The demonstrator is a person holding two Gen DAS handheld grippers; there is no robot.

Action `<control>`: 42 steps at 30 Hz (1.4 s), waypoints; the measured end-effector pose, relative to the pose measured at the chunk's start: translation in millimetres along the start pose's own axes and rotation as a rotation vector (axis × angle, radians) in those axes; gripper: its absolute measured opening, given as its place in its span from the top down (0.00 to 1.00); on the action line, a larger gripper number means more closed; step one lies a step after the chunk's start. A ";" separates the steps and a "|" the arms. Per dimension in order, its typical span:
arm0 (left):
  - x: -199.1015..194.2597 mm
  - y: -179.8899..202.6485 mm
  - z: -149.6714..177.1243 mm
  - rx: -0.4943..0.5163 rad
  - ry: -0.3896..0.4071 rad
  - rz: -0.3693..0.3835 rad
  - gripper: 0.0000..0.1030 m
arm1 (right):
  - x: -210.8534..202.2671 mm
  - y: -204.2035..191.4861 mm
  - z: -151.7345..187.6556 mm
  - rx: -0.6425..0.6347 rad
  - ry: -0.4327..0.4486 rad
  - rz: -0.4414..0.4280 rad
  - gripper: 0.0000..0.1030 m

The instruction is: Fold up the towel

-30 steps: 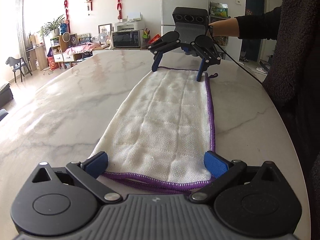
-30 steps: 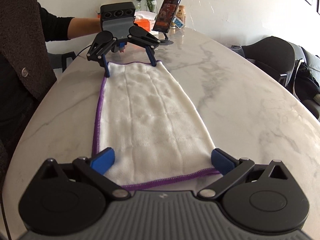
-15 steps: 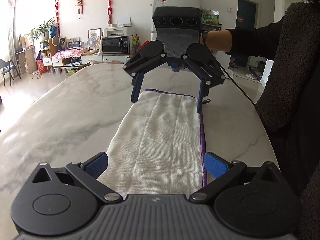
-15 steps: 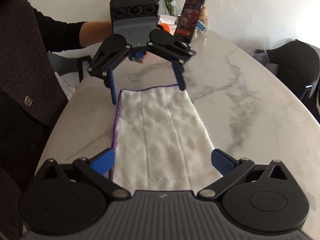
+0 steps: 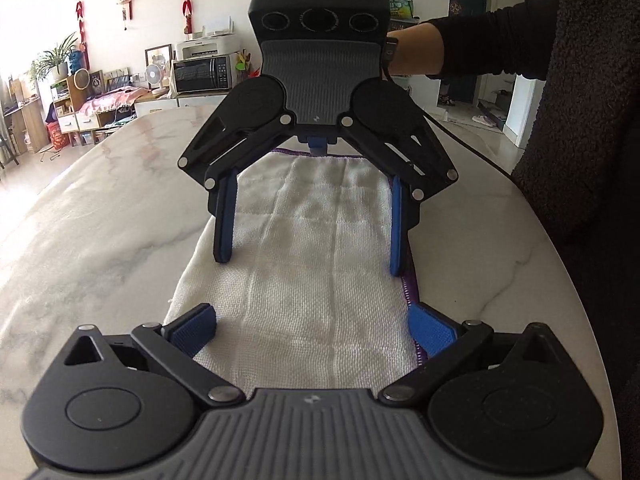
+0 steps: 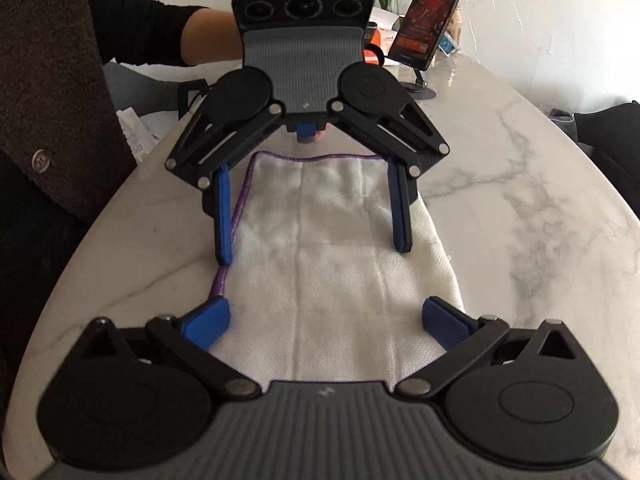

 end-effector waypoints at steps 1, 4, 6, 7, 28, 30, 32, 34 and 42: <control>-1.6 0.6 1.8 -0.003 0.005 -0.001 0.01 | -3.2 0.2 2.9 0.005 0.003 0.005 0.00; -10.4 4.3 11.4 -0.011 0.021 -0.011 0.01 | -11.9 0.9 10.7 0.019 0.010 0.026 0.00; -16.4 6.2 16.8 -0.017 0.028 -0.018 0.01 | -21.8 1.6 19.9 0.040 0.014 0.049 0.00; -19.1 7.0 18.1 -0.017 0.028 -0.024 0.01 | -25.5 2.3 23.6 0.054 0.013 0.058 0.00; -54.0 17.1 40.3 -0.085 0.029 -0.151 0.00 | -70.5 2.6 70.4 0.216 -0.014 0.242 0.00; -55.0 16.4 39.2 -0.093 0.030 -0.165 0.00 | -68.9 2.6 69.8 0.224 -0.010 0.252 0.00; -54.7 16.8 38.3 -0.098 0.031 -0.173 0.00 | -68.4 1.8 70.4 0.240 0.002 0.269 0.00; -55.0 17.0 38.0 -0.101 0.031 -0.181 0.00 | -67.9 1.2 70.8 0.254 0.015 0.285 0.00; -59.7 10.1 35.6 -0.108 0.033 -0.175 0.00 | -66.9 0.4 69.4 0.313 0.038 0.347 0.00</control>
Point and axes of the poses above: each gripper's, at about its wrist camera, not at the fingertips, and x roughly the way its jaws point, y to its right, z to its underside, the point moved 6 cm from there along x, roughly the way its jaws point, and after that the axes turned 9 degrees about z, right-handed, at the moved point
